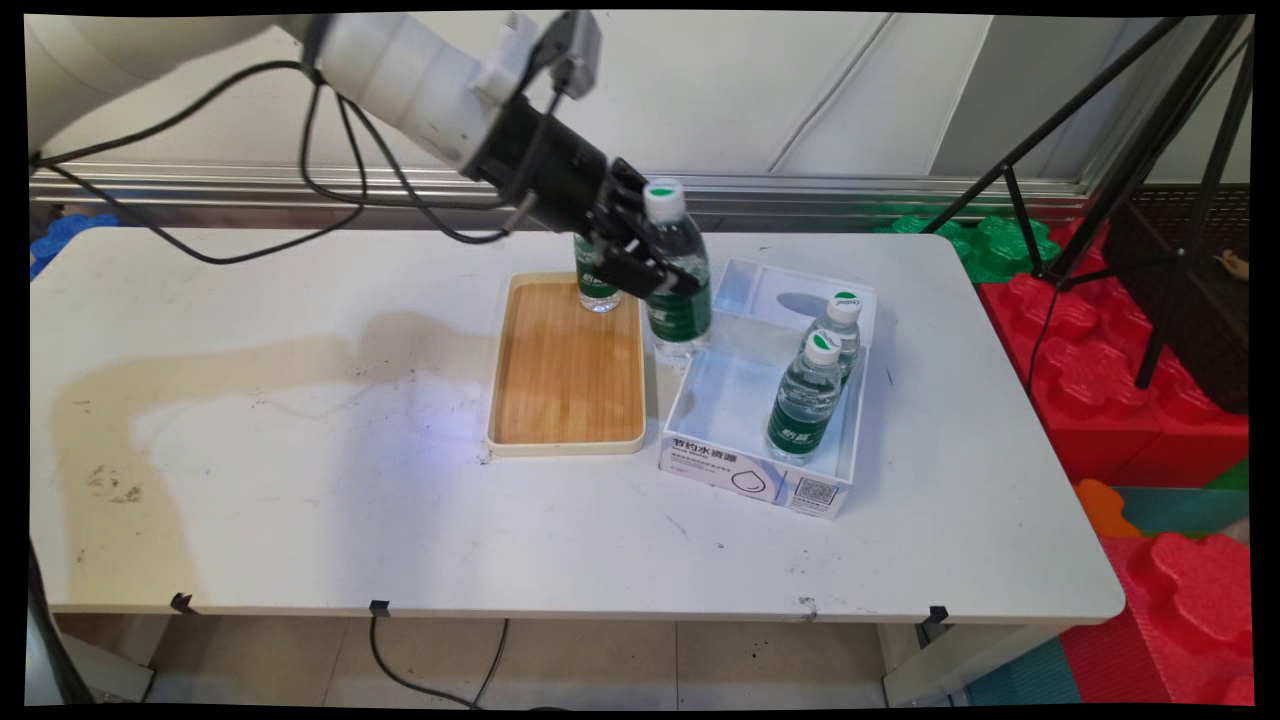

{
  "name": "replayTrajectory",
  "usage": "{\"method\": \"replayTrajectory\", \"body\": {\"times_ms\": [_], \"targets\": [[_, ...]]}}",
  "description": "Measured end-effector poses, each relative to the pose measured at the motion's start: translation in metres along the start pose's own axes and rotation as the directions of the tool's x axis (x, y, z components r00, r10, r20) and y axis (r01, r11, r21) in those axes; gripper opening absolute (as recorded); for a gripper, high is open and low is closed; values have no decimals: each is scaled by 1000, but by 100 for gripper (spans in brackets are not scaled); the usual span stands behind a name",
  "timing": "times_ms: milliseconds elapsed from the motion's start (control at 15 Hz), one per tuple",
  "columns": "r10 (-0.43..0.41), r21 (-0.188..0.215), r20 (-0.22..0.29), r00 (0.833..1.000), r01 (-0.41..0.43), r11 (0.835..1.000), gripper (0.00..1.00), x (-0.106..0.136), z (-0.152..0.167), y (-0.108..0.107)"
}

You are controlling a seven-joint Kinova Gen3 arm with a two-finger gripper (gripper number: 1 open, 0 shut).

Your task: Place the picked object on the tray

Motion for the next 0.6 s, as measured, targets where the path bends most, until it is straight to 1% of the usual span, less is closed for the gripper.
{"method": "replayTrajectory", "body": {"times_ms": [200,400,600], "targets": [[-14,12,3,1000,14,1000,0,-8,-23,-3],[-35,29,19,999,34,999,0,-22,-45,-8],[-58,44,42,997,57,997,0,-40,-59,-15]]}}
